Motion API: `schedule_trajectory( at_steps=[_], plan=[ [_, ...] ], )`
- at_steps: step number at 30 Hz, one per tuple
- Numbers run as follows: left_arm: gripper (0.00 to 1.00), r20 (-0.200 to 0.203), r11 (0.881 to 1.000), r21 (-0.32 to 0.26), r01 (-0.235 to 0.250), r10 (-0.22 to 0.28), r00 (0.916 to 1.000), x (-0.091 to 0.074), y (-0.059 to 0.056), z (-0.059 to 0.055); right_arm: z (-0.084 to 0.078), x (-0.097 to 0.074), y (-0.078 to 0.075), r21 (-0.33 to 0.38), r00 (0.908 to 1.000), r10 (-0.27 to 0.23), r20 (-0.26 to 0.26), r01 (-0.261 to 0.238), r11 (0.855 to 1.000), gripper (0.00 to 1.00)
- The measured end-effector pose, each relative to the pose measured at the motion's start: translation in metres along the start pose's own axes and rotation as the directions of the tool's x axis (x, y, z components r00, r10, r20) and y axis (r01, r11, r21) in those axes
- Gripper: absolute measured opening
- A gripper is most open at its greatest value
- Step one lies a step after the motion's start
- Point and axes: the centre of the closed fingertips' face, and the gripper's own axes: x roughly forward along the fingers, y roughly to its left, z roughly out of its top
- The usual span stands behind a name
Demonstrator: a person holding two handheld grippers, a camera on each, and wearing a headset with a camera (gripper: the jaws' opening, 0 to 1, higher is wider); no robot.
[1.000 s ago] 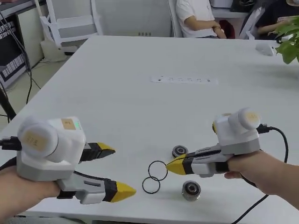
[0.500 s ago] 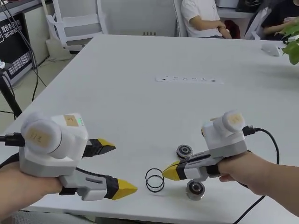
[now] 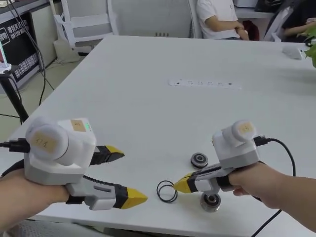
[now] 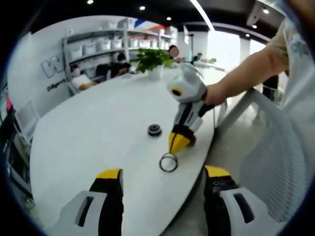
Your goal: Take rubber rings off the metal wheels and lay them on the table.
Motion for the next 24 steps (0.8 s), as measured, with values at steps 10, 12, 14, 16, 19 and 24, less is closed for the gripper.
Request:
schedule_trajectory(
  at_steps=[10, 12, 14, 16, 19, 24],
  plan=[
    [0.66, -0.006, 1.0, -0.004, 0.003, -0.003, 1.0, 0.0012, 0.0005, -0.0016, -0.0046, 0.0009, -0.0048, 0.019, 0.9998, -0.017, -0.01, 0.017, 1.0, 0.0],
    [0.66, -0.008, 1.0, -0.006, 0.004, -0.004, 1.0, 0.0016, 0.0005, -0.0026, -0.0059, 0.001, -0.0057, 0.018, 0.9996, -0.023, -0.015, 0.023, 1.0, 0.0],
    [0.66, -0.009, 1.0, -0.008, 0.004, -0.004, 0.9999, 0.0018, 0.0007, -0.0032, -0.0067, 0.0013, -0.0067, 0.018, 0.9995, -0.027, -0.017, 0.027, 0.999, 0.0],
    [0.66, -0.012, 1.0, -0.008, 0.004, -0.004, 0.9999, 0.0019, 0.0007, -0.0036, -0.0069, 0.0014, -0.0072, 0.014, 0.9994, -0.028, -0.018, 0.029, 0.999, 0.0],
    [0.66, -0.015, 1.0, -0.008, 0.005, -0.005, 0.9999, 0.0022, 0.0006, -0.0035, -0.0073, 0.0014, -0.0075, 0.012, 0.9993, -0.031, -0.022, 0.031, 0.999, 0.0],
    [0.66, -0.02, 1.0, -0.006, 0.01, -0.01, 0.9998, 0.0026, -0.0002, -0.0026, -0.0091, 0.002, -0.0076, 0.001, 0.9989, -0.034, -0.031, 0.034, 0.999, 0.02]
  ],
)
